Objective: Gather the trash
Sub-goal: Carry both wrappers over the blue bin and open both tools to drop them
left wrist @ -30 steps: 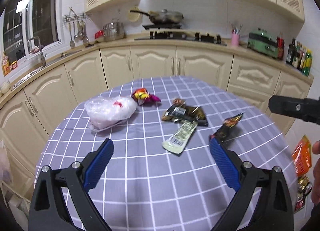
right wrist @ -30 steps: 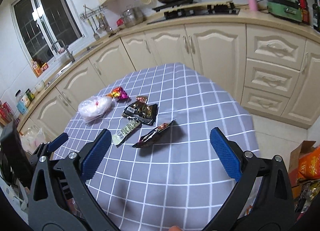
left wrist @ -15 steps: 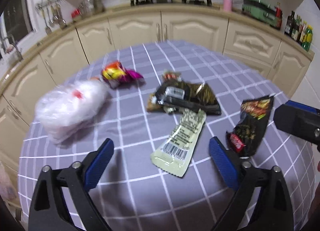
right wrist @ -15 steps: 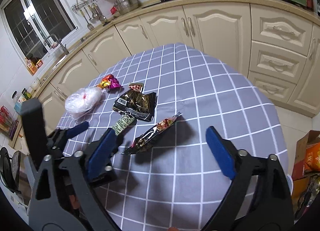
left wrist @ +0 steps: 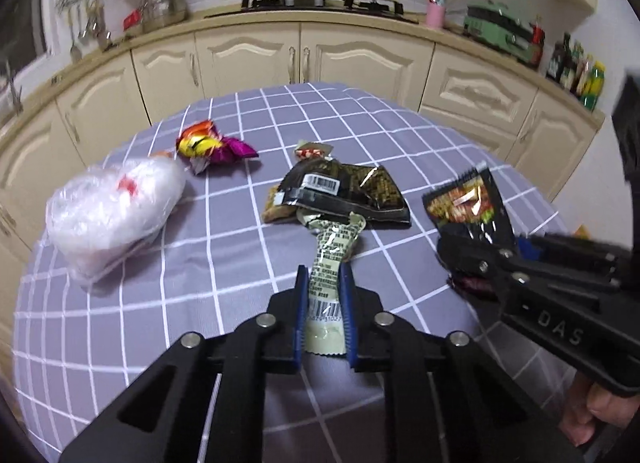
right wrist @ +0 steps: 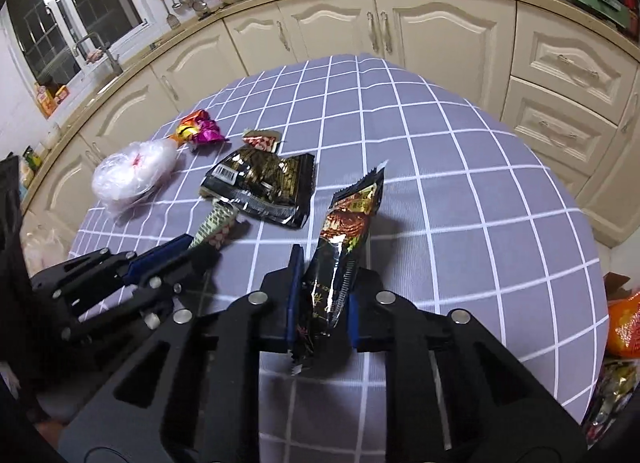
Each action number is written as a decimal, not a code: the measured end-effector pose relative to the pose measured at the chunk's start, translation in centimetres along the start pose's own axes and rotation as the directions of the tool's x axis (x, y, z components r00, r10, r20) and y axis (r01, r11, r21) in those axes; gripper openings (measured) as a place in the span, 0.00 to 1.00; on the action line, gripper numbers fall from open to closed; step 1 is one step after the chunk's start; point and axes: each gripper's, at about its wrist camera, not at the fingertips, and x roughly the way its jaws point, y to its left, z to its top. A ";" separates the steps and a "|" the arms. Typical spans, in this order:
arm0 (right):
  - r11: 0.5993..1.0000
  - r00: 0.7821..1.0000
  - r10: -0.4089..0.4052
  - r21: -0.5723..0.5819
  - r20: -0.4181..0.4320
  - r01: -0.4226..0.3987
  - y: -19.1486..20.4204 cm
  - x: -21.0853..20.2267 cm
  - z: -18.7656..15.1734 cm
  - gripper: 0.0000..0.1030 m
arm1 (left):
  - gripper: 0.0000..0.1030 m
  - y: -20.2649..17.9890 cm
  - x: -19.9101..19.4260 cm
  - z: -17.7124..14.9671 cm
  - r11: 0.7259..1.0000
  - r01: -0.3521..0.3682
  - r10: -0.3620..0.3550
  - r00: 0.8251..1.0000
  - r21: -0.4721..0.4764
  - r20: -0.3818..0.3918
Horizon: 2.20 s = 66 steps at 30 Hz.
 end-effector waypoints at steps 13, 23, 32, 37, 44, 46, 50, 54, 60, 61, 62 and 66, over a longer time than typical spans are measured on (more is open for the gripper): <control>0.997 0.992 0.075 -0.030 0.100 -0.072 -1.1 -7.2 -2.3 0.17 | 0.14 -0.7 -6.0 -3.4 0.994 0.044 -0.031 0.992 -0.102 0.126; 0.995 0.980 0.094 -0.061 0.174 -0.084 -1.7 -12.4 -3.0 0.17 | 0.14 -3.6 -10.8 -3.4 0.992 0.084 -0.063 0.974 -0.091 0.217; 0.998 0.969 0.054 -0.044 0.240 -0.044 -5.1 -16.6 -3.6 0.17 | 0.14 -7.9 -13.2 -2.5 0.992 0.115 -0.099 0.957 -0.045 0.272; 1.000 0.962 0.010 -0.015 0.274 -0.007 -7.8 -18.6 -4.2 0.17 | 0.14 -11.1 -13.2 -2.1 0.989 0.147 -0.138 0.951 -0.014 0.276; 0.997 0.946 -0.076 0.056 0.316 0.062 -13.1 -22.1 -5.8 0.17 | 0.14 -16.7 -12.5 -1.8 0.976 0.211 -0.217 0.941 0.051 0.258; 0.993 0.942 -0.102 0.084 0.320 0.079 -14.7 -23.0 -6.5 0.17 | 0.14 -18.6 -11.9 -2.0 0.970 0.234 -0.244 0.939 0.068 0.242; 0.977 0.933 -0.177 0.168 0.313 0.129 -19.3 -24.6 -8.3 0.17 | 0.14 -22.8 -10.1 -2.8 0.953 0.281 -0.299 0.935 0.117 0.192; 0.950 0.933 -0.249 0.253 0.260 0.183 -24.2 -24.7 -10.9 0.17 | 0.14 -26.9 -7.5 -4.0 0.934 0.316 -0.337 0.934 0.163 0.121; 0.900 0.949 -0.292 0.369 0.121 0.230 -30.6 -22.0 -15.3 0.17 | 0.14 -32.4 -2.1 -6.4 0.905 0.377 -0.380 0.925 0.198 -0.027; 0.887 0.951 -0.296 0.394 0.090 0.239 -31.9 -21.2 -16.3 0.17 | 0.14 -33.5 -0.7 -7.0 0.901 0.384 -0.380 0.923 0.201 -0.062; 0.880 0.953 -0.294 0.409 0.074 0.240 -32.5 -20.7 -16.9 0.17 | 0.14 -34.3 0.6 -7.5 0.898 0.394 -0.383 0.919 0.197 -0.094; 0.845 0.961 -0.275 0.476 -0.001 0.242 -35.5 -18.6 -19.5 0.17 | 0.14 -36.6 5.1 -9.6 0.887 0.426 -0.389 0.897 0.177 -0.211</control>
